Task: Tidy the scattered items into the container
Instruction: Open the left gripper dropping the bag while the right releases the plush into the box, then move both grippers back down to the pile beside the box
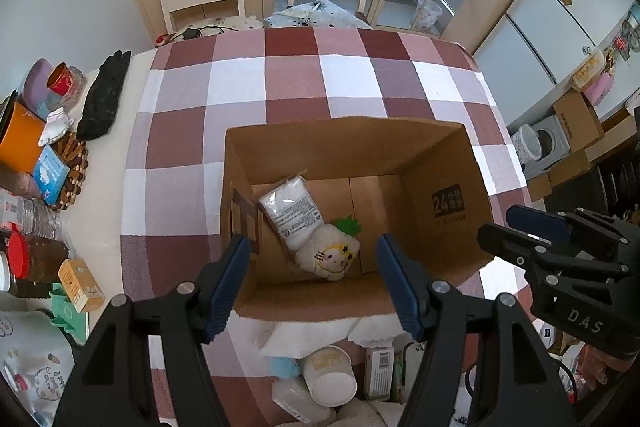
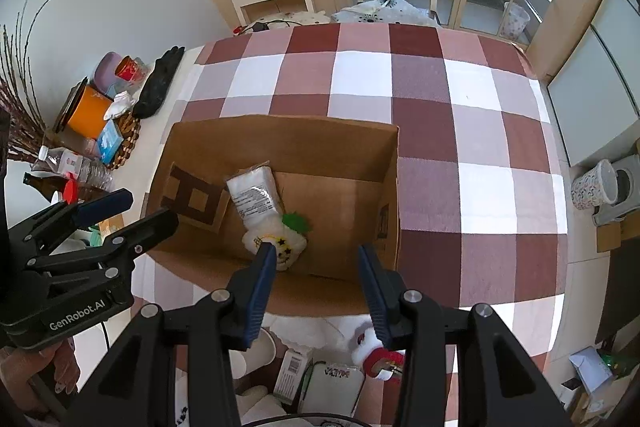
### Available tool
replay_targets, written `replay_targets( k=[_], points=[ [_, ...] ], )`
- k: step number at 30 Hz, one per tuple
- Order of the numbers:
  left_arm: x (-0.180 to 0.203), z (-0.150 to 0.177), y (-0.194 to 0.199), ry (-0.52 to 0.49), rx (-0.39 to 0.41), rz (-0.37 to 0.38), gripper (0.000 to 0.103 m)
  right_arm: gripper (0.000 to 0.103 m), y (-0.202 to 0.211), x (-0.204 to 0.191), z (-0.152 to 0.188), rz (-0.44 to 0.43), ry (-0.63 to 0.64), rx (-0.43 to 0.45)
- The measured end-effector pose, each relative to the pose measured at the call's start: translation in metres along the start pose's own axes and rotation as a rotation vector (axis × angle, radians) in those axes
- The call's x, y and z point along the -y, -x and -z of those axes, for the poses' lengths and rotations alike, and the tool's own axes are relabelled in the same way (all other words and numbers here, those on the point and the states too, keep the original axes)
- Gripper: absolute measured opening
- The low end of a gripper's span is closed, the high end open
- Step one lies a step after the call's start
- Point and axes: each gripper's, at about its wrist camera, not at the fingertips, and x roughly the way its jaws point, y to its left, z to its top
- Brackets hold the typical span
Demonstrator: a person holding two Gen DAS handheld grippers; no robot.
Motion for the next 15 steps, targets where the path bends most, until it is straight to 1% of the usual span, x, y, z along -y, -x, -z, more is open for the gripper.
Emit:
replay_targets(
  k=[4, 10, 15],
  points=[
    [-0.001, 0.010, 0.004, 0.003, 0.002, -0.005, 0.073, 0.043, 0.005, 0.001, 0.008, 0.007, 0.000, 0.001],
    [-0.014, 0.031, 0.008, 0.032, -0.009, -0.024, 0.073, 0.043, 0.012, 0.009, 0.025, 0.015, -0.021, 0.007],
    [-0.030, 0.060, 0.004, 0.074, -0.041, -0.043, 0.073, 0.043, 0.014, 0.018, 0.044, 0.021, -0.042, -0.004]
  ],
)
